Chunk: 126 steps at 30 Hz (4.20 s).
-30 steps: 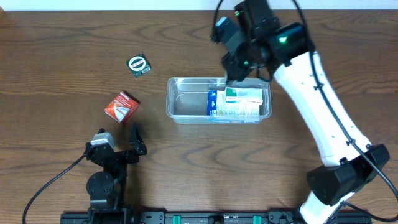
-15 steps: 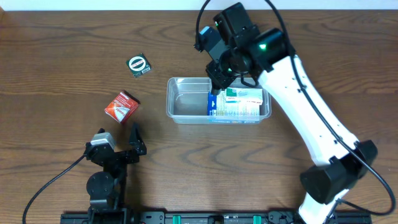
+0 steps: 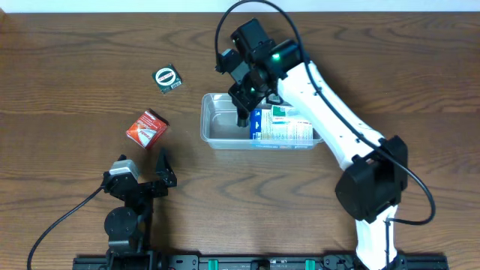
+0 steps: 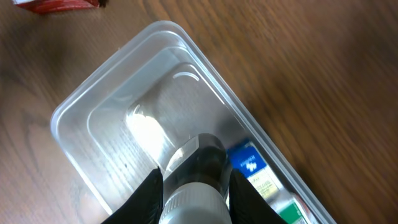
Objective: Pack container
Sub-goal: 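Carry the bottle over the container and lower it inside, then release the bottle and retract the right gripper to the side, then move the left gripper to the red Panadol box and grasp it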
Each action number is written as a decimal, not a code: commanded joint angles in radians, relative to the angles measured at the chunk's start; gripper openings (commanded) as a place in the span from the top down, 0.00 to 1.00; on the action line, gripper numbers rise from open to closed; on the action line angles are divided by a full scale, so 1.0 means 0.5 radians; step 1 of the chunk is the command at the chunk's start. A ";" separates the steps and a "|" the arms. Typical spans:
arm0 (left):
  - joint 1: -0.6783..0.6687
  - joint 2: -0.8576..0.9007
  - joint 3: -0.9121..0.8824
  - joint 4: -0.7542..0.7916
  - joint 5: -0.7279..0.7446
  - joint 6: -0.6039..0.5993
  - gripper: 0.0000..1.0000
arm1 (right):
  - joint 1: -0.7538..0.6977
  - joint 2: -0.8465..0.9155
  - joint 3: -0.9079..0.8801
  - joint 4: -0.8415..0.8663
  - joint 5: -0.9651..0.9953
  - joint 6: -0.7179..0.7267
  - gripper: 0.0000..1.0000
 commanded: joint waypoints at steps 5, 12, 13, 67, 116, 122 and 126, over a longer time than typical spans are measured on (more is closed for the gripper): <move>0.010 -0.001 -0.043 -0.063 -0.023 0.011 0.02 | 0.034 0.132 0.008 0.068 0.094 0.027 0.82; 0.010 -0.001 -0.043 -0.063 -0.023 0.011 0.02 | 0.035 0.179 0.008 0.114 0.188 0.017 0.82; 0.010 -0.001 -0.043 -0.063 -0.023 0.011 0.02 | 0.035 0.187 0.008 0.121 0.186 0.000 0.82; 0.010 -0.001 -0.043 -0.063 -0.023 0.011 0.02 | 0.031 -0.211 0.092 0.172 0.346 -0.008 0.35; 0.196 2.585 2.338 -1.965 0.418 1.010 0.02 | -1.627 -0.513 0.088 -0.206 0.620 0.701 0.01; 0.255 3.075 2.415 -1.847 0.450 1.270 0.02 | -1.627 -0.513 0.088 -0.206 0.620 0.701 0.01; 0.263 3.272 2.415 -1.802 0.439 1.421 0.02 | -1.627 -0.513 0.088 -0.206 0.620 0.701 0.01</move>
